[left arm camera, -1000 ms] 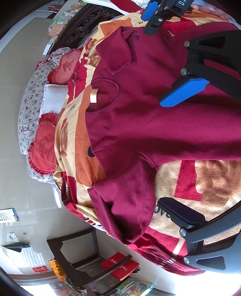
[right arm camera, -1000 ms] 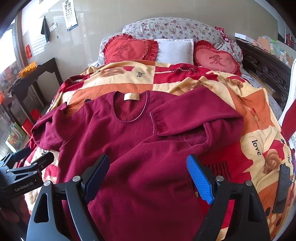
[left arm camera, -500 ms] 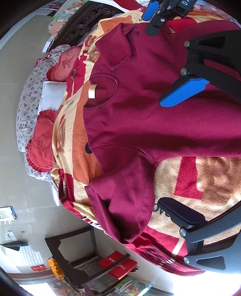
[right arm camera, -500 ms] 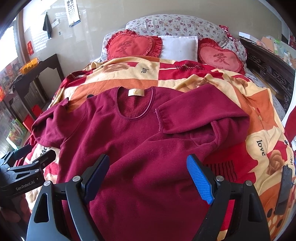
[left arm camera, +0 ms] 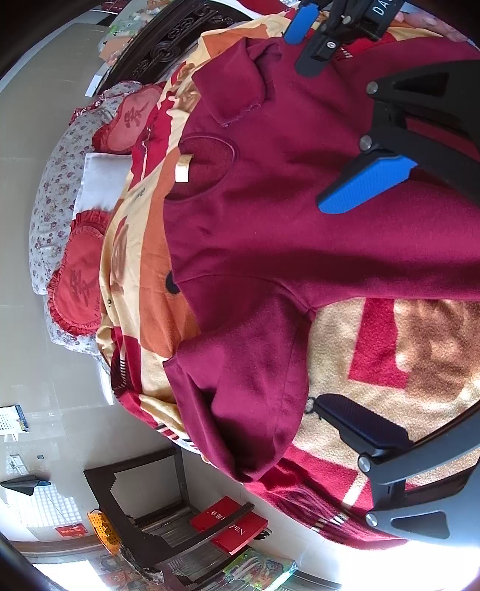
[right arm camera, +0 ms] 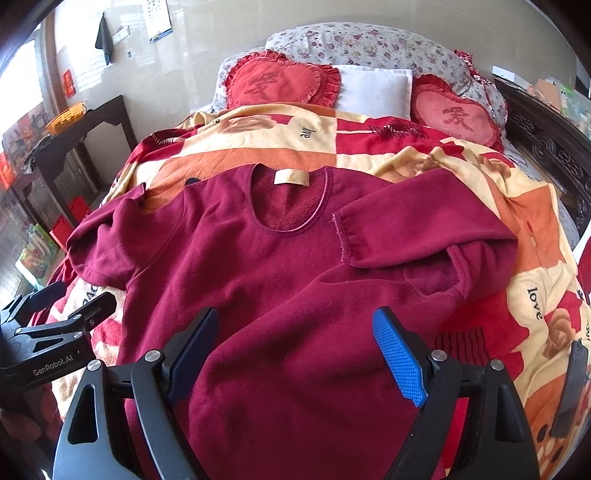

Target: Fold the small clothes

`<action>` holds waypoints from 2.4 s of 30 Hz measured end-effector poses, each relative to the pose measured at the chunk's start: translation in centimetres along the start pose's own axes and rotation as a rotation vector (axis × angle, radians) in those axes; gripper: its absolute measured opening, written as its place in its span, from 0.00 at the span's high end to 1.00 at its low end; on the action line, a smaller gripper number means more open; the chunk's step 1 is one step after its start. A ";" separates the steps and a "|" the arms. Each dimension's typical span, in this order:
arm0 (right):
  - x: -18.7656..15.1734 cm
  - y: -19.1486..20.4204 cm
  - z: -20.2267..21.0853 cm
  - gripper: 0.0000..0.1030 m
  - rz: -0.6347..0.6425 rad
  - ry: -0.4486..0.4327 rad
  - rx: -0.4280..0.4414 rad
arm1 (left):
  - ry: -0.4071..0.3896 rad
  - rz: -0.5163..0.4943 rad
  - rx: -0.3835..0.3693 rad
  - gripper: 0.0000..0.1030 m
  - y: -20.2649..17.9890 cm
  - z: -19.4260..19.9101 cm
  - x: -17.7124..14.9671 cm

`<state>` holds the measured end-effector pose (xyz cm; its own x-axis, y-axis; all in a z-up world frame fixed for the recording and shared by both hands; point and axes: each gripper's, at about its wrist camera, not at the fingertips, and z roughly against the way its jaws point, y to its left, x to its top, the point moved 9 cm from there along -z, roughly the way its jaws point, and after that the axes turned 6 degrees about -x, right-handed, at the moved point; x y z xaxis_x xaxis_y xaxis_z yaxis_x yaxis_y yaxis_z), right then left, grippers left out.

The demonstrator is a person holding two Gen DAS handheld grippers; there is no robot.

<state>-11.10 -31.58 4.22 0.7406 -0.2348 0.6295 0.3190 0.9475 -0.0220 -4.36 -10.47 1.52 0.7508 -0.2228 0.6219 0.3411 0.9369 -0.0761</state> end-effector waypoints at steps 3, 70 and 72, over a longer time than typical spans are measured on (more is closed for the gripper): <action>0.0 0.4 -0.2 0.33 0.008 0.003 0.003 | 0.003 0.004 0.001 0.03 0.1 -0.1 0.0; 13.1 25.1 -14.9 0.46 0.128 0.187 0.489 | 0.069 0.362 0.171 0.01 20.7 -7.1 0.4; 13.1 26.2 -16.4 0.46 0.116 0.220 0.490 | 0.064 0.360 0.169 0.01 20.6 -7.0 0.3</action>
<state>16.69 -13.40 -0.83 0.8773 -0.1128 0.4666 -0.0462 0.9477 0.3159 6.91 6.86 -5.33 0.8409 0.1161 0.5286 -0.0438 0.9881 -0.1473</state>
